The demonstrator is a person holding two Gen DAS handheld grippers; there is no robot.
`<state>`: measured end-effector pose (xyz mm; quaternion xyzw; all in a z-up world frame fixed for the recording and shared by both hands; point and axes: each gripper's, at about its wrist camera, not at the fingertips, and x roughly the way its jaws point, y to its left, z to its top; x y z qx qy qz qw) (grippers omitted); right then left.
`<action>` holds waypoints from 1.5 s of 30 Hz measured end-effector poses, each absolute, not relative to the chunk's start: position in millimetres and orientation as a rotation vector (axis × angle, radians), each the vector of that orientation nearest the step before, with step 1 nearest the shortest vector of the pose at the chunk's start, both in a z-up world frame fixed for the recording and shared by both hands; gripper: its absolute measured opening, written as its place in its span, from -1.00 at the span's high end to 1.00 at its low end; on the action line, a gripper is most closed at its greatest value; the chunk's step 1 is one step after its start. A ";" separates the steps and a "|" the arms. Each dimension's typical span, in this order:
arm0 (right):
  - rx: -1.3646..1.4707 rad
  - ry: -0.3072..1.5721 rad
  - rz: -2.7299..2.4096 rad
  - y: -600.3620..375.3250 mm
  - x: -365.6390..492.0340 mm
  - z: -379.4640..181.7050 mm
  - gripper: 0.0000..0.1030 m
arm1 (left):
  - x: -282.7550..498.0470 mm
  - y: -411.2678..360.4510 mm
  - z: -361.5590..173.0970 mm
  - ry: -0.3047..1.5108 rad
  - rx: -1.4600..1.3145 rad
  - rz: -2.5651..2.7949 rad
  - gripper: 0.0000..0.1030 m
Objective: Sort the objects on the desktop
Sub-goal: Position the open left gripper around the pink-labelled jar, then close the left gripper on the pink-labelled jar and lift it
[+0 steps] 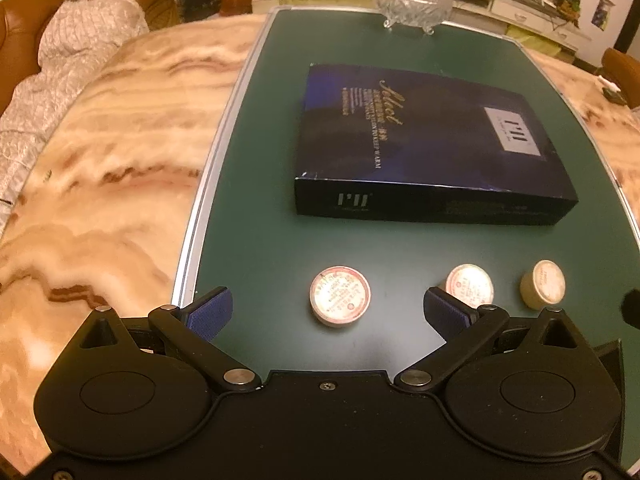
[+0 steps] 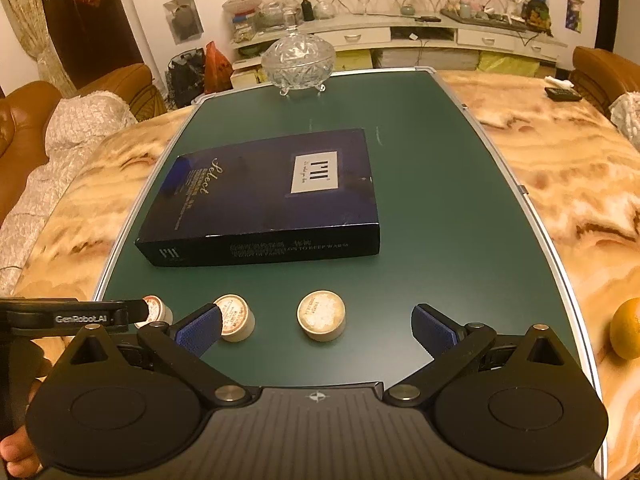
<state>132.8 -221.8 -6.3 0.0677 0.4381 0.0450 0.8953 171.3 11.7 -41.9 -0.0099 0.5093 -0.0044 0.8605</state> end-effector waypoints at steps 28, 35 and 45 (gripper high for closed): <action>0.156 0.928 0.102 -222.7 135.2 -17.1 -1.00 | 199.4 4.3 -82.7 1.173 -0.042 0.005 -0.35; 0.158 0.931 0.105 -222.2 135.5 -19.4 -1.00 | 200.3 4.1 -85.9 1.176 -0.029 0.018 -0.08; 0.159 0.934 0.108 -221.1 135.2 -21.1 -1.00 | 200.6 3.0 -86.2 1.173 -0.016 0.022 0.20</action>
